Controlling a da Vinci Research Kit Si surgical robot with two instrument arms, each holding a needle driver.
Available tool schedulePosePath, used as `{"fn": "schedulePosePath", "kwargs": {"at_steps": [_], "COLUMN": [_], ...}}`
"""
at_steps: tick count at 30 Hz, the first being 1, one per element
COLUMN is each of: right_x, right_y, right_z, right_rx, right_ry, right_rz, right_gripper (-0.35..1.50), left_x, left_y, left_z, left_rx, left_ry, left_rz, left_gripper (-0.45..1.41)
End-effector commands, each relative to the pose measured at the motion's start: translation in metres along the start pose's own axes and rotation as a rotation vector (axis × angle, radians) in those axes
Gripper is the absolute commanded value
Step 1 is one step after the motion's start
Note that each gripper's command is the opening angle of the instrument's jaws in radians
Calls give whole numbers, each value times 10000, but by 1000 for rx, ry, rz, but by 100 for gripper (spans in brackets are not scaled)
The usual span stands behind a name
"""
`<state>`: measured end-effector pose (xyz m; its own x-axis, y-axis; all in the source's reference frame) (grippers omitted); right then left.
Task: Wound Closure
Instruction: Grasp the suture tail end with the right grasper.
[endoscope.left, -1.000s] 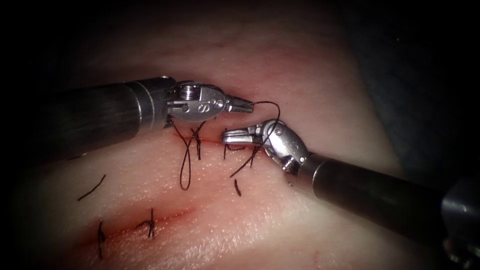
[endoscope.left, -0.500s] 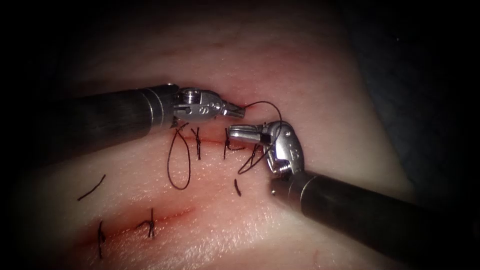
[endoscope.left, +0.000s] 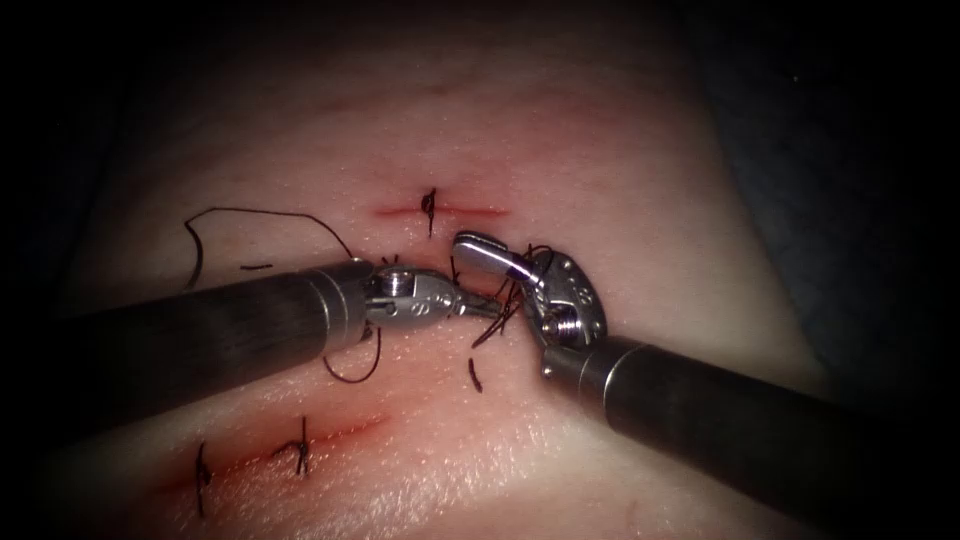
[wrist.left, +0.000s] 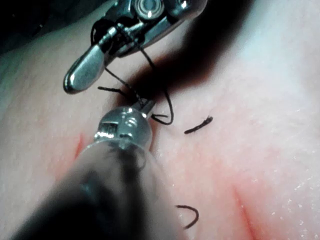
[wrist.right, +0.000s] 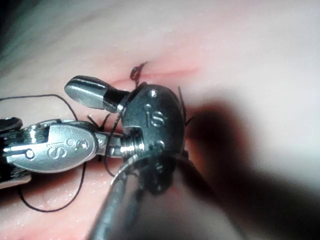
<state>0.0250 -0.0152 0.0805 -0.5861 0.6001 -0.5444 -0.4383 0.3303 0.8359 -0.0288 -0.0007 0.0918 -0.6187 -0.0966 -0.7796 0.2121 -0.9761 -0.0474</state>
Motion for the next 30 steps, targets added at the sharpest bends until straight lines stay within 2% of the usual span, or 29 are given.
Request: {"fn": "schedulePosePath", "kwargs": {"at_steps": [1,3,4,5,6,8,9,12,17,21,26,27,30], "right_x": [-9,-12,-15,-15,-16,-17,-17,-18,-10,-8,-19,-26,-36], "right_y": [3,6,8,8,11,14,15,17,26,33,50,56,61], "right_z": [4,-3,-8,-8,-13,-19,-24,-35,-53,-54,-46,-42,-37], "right_rx": [-43,-104,-165,-165,-230,-276,-297,-339,-399,-443,-479,-487,-490], "right_ry": [11,30,44,44,48,42,38,25,37,46,-10,-47,-98], "right_rz": [0,2,-9,-9,-31,-51,-56,-89,-127,-118,-99,-75,-43], "right_gripper": [-6,5,50,50,87,90,83,83,92,90,94,95,89], "left_x": [-1,-1,-1,-1,-1,-1,0,2,5,7,8,8,7], "left_y": [-2,4,9,9,13,16,18,20,17,15,13,12,12], "left_z": [8,10,11,11,12,12,12,12,14,19,21,21,22], "left_rx": [-2,-3,-1,-1,0,-4,-3,-8,-7,-8,-9,-9,-12], "left_ry": [-6,-9,-11,-11,-12,-15,-16,-20,-20,-25,-21,-21,-22], "left_rz": [7,7,5,5,9,11,12,13,10,7,5,5,5], "left_gripper": [-45,-45,-45,-45,-45,-45,-45,-45,-45,-45,-45,-45,-45]}}
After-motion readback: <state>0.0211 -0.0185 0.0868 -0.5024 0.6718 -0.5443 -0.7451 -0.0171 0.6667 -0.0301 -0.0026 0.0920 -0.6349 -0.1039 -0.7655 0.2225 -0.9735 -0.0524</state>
